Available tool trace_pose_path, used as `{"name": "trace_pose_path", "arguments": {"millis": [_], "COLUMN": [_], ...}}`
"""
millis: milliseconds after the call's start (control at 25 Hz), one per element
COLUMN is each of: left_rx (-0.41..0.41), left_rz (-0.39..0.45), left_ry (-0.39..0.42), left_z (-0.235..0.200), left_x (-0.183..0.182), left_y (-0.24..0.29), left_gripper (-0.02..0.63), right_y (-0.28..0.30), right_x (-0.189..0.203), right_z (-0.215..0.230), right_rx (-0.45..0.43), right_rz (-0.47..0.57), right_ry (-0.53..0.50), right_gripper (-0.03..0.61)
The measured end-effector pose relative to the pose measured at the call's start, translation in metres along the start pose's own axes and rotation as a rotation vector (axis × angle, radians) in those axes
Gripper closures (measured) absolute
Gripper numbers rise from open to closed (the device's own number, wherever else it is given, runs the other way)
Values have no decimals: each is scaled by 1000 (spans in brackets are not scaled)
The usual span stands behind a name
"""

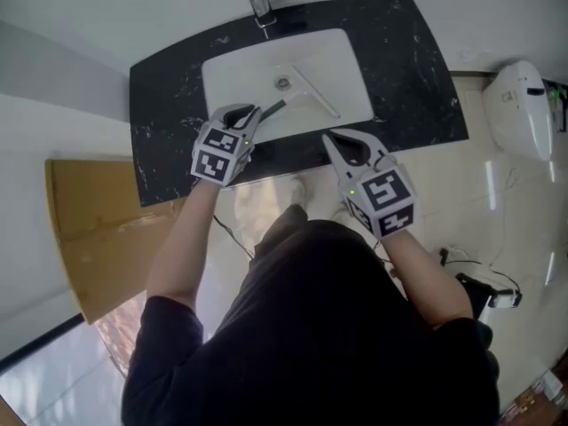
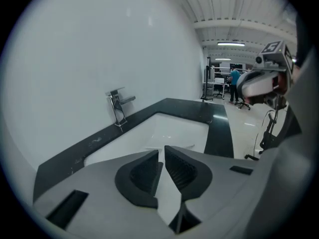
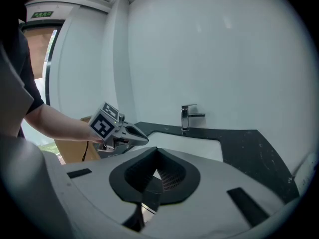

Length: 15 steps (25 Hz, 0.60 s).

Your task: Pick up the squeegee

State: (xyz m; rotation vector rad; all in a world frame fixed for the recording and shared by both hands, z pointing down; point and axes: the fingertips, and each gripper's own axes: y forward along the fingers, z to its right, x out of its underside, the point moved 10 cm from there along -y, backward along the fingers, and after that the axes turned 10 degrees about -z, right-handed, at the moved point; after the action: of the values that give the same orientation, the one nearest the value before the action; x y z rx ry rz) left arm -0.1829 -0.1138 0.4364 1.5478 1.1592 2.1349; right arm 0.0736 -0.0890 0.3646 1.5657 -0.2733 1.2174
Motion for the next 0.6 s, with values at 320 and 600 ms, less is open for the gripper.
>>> {"name": "trace_pose_path", "arguments": {"millis": [320,600], "left_rx": [206,352], "left_rz": [-195,-359], "left_ry": [107,157], "left_z": [-32,-23], "left_x": [18,38], "left_y": [131,196], "left_gripper": [474,445], "right_y": [44,53], "right_x": [-2,-6], "right_z": [27,46], "right_rx": [106,147], "right_rz": [-67,-76], "right_ry": [127,188], "right_gripper": [581,581]}}
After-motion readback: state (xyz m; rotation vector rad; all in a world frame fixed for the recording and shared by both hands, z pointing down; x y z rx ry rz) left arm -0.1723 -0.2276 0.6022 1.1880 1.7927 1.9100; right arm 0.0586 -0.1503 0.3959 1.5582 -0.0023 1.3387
